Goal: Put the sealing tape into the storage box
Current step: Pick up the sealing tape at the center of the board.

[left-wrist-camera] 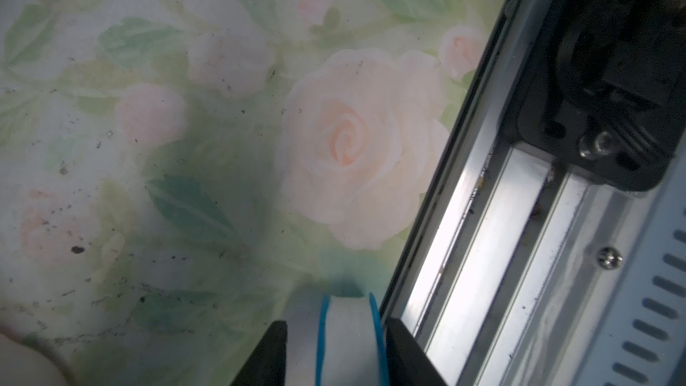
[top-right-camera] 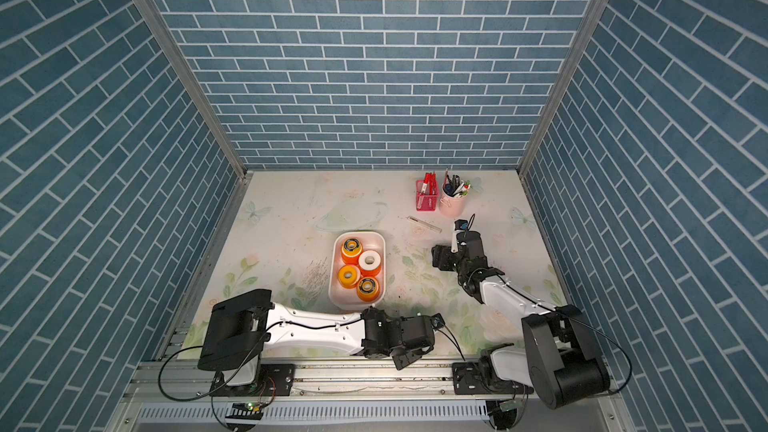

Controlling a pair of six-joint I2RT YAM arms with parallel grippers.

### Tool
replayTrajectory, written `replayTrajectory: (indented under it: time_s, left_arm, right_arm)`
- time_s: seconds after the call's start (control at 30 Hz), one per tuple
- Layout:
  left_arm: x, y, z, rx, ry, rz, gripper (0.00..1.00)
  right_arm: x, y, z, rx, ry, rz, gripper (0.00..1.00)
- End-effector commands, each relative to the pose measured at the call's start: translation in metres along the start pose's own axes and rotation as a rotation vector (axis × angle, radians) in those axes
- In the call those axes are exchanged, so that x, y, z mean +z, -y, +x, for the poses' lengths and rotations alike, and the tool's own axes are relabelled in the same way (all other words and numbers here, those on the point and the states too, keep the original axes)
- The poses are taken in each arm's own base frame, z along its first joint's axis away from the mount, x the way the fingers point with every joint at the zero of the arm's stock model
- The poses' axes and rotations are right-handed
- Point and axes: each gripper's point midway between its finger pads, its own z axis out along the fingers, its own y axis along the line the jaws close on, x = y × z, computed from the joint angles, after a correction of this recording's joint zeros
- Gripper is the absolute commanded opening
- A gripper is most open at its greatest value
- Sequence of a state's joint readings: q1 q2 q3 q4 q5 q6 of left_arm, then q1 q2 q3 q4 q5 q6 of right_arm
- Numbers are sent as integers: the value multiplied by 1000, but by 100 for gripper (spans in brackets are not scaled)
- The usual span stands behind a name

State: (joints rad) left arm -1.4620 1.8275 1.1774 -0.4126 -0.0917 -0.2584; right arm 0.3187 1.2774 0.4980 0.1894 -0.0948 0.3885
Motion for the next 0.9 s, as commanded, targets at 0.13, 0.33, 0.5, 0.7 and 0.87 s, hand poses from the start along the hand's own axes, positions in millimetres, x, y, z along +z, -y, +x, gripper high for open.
replayTrajectory:
  time_s: [0.13,0.33,0.5,0.7,0.87]
  left_arm:
    - [-4,-6,4,-15,1,-31,28]
    - [-29,-22,-26,-91,119,-42,28]
    - [-73,-80,-58,-289,272,-56,31]
    - [-112,-166,-71,-556,415,-55,32]
    - [-104,-210,-68,-657,438,-25,32]
  right_arm:
    - [1,0,0,16,-2,-8,77]
    - [1,0,-1,16,1,-7,77]
    - [1,-1,0,16,-1,-8,77]
    - [1,0,0,16,-2,-7,77]
    - [2,-1,1,16,-6,-12,77]
